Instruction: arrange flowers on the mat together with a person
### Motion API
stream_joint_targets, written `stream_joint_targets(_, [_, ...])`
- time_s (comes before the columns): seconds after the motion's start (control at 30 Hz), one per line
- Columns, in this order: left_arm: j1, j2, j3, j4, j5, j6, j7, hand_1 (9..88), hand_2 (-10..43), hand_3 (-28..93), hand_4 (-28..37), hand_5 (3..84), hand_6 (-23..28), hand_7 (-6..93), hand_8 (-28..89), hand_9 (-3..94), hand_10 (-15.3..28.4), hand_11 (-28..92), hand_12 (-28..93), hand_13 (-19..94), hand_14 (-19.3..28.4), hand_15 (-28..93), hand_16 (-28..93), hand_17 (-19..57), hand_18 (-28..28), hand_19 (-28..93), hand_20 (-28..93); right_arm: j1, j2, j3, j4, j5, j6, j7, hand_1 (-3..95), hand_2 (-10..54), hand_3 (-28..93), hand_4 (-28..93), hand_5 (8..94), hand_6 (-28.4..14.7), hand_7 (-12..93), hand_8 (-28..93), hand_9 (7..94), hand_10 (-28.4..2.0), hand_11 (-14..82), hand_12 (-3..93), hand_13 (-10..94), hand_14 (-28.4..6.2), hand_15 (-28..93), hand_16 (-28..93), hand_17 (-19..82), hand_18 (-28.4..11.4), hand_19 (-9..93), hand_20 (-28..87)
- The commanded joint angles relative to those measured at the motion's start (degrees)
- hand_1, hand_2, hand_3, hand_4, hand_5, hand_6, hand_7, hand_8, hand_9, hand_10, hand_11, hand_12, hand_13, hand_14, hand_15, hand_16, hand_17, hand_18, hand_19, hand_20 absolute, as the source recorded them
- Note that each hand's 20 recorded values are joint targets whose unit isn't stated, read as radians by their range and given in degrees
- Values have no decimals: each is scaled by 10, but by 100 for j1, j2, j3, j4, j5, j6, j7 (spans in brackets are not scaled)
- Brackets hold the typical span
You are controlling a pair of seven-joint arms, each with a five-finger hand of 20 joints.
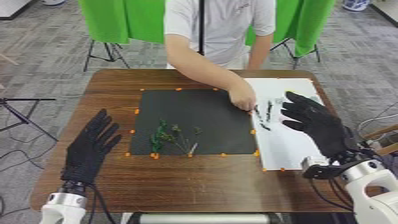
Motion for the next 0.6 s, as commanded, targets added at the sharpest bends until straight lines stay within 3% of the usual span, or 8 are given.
stream_joint_targets(0.03, [103,-148,13,3,19,-25,-11,253,-54,690,-236,283,25,135,-78,189,93,100,210,162,117,114,84,-118,212,378,100,189,65,-39,-25,-121,-219,302,136,-56,807,-248,301,-43,109,-69,309,-145,32,261,241,-129,9,379,-33,-232,325,180])
stream_joint_targets(0.13, [43,-89,-12,0,27,-6,14,253,-55,693,-239,285,26,135,-76,188,93,101,207,163,116,117,81,-118,212,379,100,307,78,-83,-2,-93,-192,302,133,-47,807,-249,302,-44,108,-69,312,-147,35,258,242,-129,9,379,-35,-233,330,182])
stream_joint_targets(0.3, [86,-170,3,8,-7,-11,-36,253,-56,695,-238,288,27,138,-76,188,93,100,205,162,117,119,78,-118,212,379,99,257,25,-102,5,-83,-229,361,135,-42,806,-251,302,-45,109,-69,310,-147,37,255,242,-130,9,380,-35,-232,331,181])
stream_joint_targets(0.5, [-31,-106,1,48,21,-15,-46,254,-56,694,-240,288,28,138,-77,187,93,100,205,162,117,120,76,-118,212,380,99,176,-7,-9,-40,-118,-180,323,134,-41,807,-250,301,-45,108,-68,310,-146,37,254,243,-130,9,379,-34,-232,331,180])
stream_joint_targets(0.6, [28,-145,14,49,-2,5,-66,254,-56,694,-241,288,28,139,-77,187,93,101,205,162,117,120,76,-118,212,380,99,144,-28,-3,-43,-103,-191,360,134,-41,807,-249,301,-45,109,-68,309,-146,39,254,243,-130,9,379,-34,-232,332,180])
